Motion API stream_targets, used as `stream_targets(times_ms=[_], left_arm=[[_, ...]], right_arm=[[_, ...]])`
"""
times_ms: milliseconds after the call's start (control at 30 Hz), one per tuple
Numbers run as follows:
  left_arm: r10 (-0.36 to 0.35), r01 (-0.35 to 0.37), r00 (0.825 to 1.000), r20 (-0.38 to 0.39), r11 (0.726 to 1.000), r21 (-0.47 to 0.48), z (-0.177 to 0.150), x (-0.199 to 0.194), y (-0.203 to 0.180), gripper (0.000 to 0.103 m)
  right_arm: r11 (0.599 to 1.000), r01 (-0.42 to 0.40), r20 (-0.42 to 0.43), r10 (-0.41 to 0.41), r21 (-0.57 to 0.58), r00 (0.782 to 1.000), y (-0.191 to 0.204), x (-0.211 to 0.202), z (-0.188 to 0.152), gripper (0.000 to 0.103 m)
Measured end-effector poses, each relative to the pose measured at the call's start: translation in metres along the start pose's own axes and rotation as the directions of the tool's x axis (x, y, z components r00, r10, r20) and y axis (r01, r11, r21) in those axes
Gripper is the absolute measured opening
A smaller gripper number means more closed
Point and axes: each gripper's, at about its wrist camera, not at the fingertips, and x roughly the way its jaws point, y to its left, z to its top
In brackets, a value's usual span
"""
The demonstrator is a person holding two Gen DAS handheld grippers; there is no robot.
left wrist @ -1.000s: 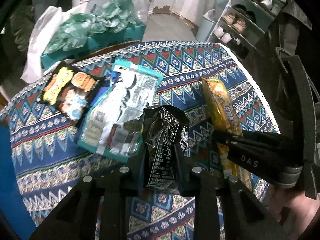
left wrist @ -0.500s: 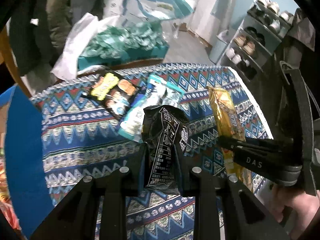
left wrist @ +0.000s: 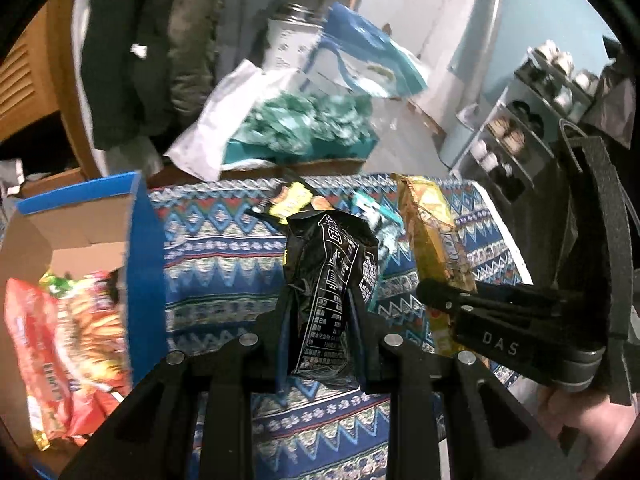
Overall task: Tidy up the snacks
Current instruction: 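Lift both held packs and carry them over the cardboard box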
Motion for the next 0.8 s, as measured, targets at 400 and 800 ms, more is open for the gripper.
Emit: stream_targets(times_ms=[400, 800], left_arm=[[0.073, -0.065, 0.994, 0.080, 0.993, -0.102, 0.001, -0.074, 0.068, 0.026], [0.181, -0.150, 0.978, 0.108, 0.957, -0.249, -0.019, -0.119, 0.159, 0.025]], right_arm=[[0.984, -0.106, -0.008, 0.106, -0.141, 0.994, 0.104, -0.010, 0.010, 0.030], [0.948, -0.190, -0.048, 0.184, -0.257, 0.982, 0.208, -0.004, 0.011, 0.030]])
